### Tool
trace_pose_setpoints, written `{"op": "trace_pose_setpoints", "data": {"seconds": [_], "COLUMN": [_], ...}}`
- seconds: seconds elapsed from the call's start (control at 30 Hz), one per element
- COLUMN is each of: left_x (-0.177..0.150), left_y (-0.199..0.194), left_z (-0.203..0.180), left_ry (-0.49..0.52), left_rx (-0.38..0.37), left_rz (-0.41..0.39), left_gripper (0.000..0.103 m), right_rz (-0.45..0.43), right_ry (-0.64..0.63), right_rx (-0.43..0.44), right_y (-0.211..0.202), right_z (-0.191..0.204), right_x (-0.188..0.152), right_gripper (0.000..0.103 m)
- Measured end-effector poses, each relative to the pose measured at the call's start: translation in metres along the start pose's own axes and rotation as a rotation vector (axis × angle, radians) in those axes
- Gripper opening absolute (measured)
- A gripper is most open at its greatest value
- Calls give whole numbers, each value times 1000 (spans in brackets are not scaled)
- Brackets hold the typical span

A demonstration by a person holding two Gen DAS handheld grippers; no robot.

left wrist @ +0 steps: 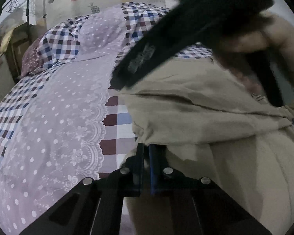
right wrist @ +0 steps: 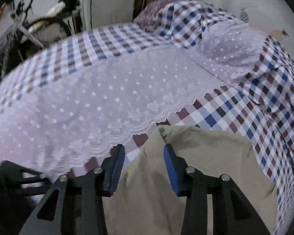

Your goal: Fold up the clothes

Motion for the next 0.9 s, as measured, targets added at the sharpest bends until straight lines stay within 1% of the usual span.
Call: {"op": "trace_pose_setpoints", "data": {"seconds": [0.1,0.2,0.23,0.27,0.33,0.37,0.4,0.57,0.7,0.73,0.8,0.9], "left_x": [0,-4,-5,-6,-8,-10,-10,-10,-12,-12,-13,-15], "left_y": [-6,-12,-14,-16,-19,-20,-21,-19,-15,-13,-11,-8], "left_z": [2,-10,-14,-18,-27,-32,-35,-42,-49,-52,-61,-73], "left_ry": [-22,17,31,45,75,91,103,145,198,217,258,318], "left_rx": [-17,-37,-44,-50,-57,-55,-52,-32,-5,4,20,48], "left_rz": [-33,-45,-49,-53,-55,-51,-48,-35,-17,-10,1,4], "left_gripper": [1,0,0,0,0,0,0,0,0,0,0,1], "right_rz": [20,56,76,80,84,86,88,75,132,146,162,146], "right_ry": [-31,-55,-62,-44,0,22,44,313,483,502,506,505], "right_rx": [-28,-60,-77,-86,-100,-107,-114,-58,-38,-32,-61,-121], "right_y": [16,34,42,44,44,44,44,20,12,11,4,-15], "right_z": [8,12,13,8,-2,-8,-13,-72,-116,-122,-129,-138], "right_x": [0,2,2,0,-5,-8,-10,-51,-100,-107,-120,-125], "right_gripper": [43,43,41,30,12,9,8,7,8,9,13,14]}}
Point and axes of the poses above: each gripper's, at about its wrist camera, not at the fingertips, and y roughly the way its jaws point, z to its left, x to its top, the point moved 1 cm from there along y, roughly the way its jaws point, and after that the axes turned 7 degrees about -x, right-handed, at the moved point
